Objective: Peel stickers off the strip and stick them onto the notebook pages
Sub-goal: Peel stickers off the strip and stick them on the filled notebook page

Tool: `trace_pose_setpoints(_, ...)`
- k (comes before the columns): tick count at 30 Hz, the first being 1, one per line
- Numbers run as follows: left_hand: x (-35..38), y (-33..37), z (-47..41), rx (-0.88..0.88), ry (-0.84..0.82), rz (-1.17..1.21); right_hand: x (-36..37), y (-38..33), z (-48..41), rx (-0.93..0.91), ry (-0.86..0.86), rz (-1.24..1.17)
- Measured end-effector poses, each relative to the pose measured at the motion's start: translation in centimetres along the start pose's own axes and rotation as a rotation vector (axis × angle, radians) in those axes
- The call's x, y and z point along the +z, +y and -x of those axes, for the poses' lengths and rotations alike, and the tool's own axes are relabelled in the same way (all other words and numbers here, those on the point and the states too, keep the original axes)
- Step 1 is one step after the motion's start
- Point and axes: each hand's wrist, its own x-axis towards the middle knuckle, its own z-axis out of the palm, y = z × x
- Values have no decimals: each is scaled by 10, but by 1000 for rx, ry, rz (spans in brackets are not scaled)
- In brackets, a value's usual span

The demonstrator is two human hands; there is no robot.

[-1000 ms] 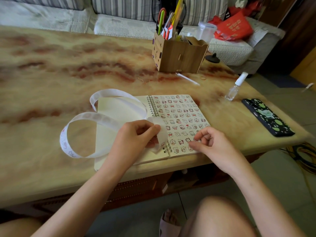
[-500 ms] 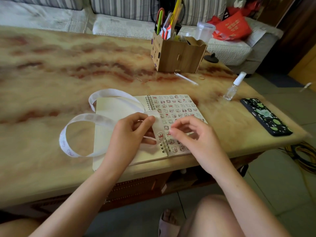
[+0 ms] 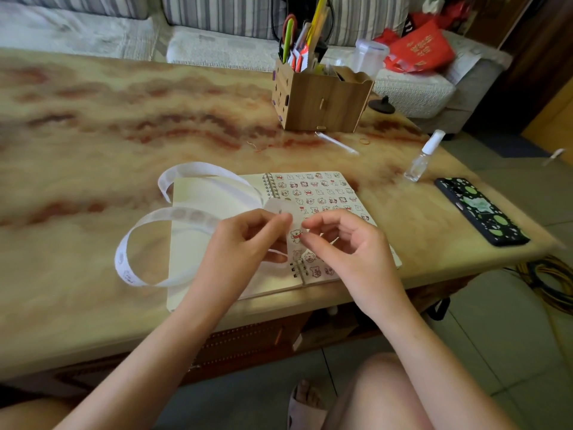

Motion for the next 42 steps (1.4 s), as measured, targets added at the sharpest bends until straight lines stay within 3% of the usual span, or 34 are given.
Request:
trace_pose_setpoints(26,1,1,4,-23,25,-46,0,2,1,-264,35,292)
trace_pose_setpoints(38,1,0,4,-45,14,-77,-1,2,2,-133,-8,243)
trace_pose_setpoints(42,-1,1,3,-49,23,-71,-5,-1,3,-23,-43,70)
